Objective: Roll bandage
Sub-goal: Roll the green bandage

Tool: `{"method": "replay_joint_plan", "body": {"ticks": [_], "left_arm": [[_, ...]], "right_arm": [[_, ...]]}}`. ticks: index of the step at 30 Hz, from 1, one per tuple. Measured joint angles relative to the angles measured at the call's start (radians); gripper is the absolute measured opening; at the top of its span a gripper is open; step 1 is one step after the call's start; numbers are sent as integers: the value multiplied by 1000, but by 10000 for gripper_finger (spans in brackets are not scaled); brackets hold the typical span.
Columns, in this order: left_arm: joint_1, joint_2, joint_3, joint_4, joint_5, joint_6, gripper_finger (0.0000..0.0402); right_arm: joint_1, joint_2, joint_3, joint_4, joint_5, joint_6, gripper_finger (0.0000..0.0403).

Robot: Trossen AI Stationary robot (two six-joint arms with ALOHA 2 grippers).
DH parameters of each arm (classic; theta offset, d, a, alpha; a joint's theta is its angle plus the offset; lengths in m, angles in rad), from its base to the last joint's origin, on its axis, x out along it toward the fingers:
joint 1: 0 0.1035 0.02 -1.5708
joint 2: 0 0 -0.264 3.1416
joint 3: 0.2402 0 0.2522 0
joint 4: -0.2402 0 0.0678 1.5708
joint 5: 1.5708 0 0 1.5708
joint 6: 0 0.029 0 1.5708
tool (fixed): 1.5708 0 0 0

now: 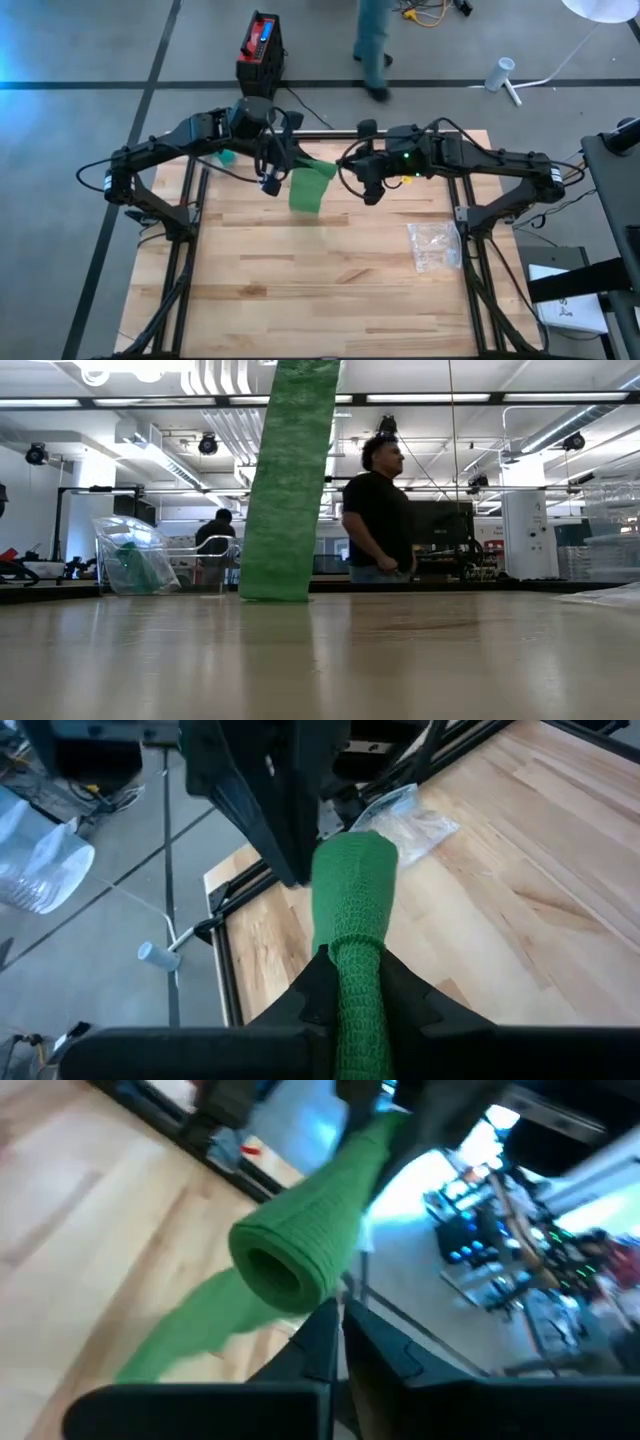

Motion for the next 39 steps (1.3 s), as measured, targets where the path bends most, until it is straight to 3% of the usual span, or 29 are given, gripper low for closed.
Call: {"method": "replay_joint_plan", "body": {"ticks": [5, 9, 13, 16, 21, 30, 35, 39], "left_arm": [[-2, -1, 0, -8, -2, -10, 25], [-2, 7, -3, 32, -2, -49, 27], [-2, 33, -6, 41, -2, -62, 28], [-3, 50, -6, 46, -25, -95, 25], [-2, 63, -6, 45, -149, -136, 32], [-2, 61, -9, 71, -154, -172, 29], [-2, 61, -9, 72, -157, -187, 34], [-2, 58, -12, 75, -158, -202, 29]], "right_arm": [[-11, -23, 0, 62, 13, 135, 67], [-13, -14, -1, 157, -44, 269, 109], [-13, 27, -2, 208, -55, 343, 125], [-13, 54, -3, 234, -55, 363, 119], [-13, 67, -3, 243, -54, 415, 96], [-13, 101, -4, 212, 106, 404, 60], [-11, 106, -2, 192, 144, 360, 47], [-11, 105, 1, 150, 174, 340, 13]]}}
